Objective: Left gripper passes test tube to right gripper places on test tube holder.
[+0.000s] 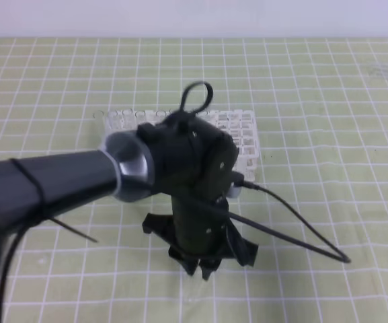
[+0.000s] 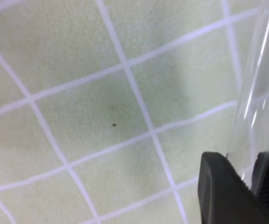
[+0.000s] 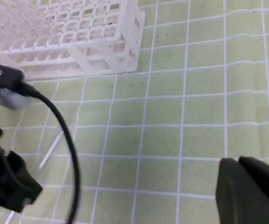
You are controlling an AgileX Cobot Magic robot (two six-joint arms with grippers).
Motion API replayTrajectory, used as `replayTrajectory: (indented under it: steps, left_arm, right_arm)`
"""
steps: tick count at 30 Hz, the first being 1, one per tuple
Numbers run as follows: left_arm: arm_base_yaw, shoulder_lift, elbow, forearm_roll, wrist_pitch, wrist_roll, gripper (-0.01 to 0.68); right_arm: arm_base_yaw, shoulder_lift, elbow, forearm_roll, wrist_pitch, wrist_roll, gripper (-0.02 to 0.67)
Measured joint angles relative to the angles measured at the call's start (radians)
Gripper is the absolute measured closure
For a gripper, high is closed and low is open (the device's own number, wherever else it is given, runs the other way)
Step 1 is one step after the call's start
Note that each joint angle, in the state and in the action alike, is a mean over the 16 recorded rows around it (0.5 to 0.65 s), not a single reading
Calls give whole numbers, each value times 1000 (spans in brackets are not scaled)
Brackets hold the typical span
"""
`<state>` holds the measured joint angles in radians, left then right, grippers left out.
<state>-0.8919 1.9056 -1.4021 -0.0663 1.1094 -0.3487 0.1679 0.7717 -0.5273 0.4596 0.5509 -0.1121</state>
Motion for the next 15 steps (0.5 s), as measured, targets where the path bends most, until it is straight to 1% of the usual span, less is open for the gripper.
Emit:
replayTrajectory:
  steps: [8,11,15]
  left_arm:
    - [0,-163,-4,44,-47,31,563]
    - [0,-252,23,72,-93,44,567]
    - [0,-384,100,110,-184,52,578]
  right_arm:
    - [0,3,-11,8,26,-12,666]
    - [0,14,-33,16,45,-25,666]
    - [0,44,-80,32,77,-48,666]
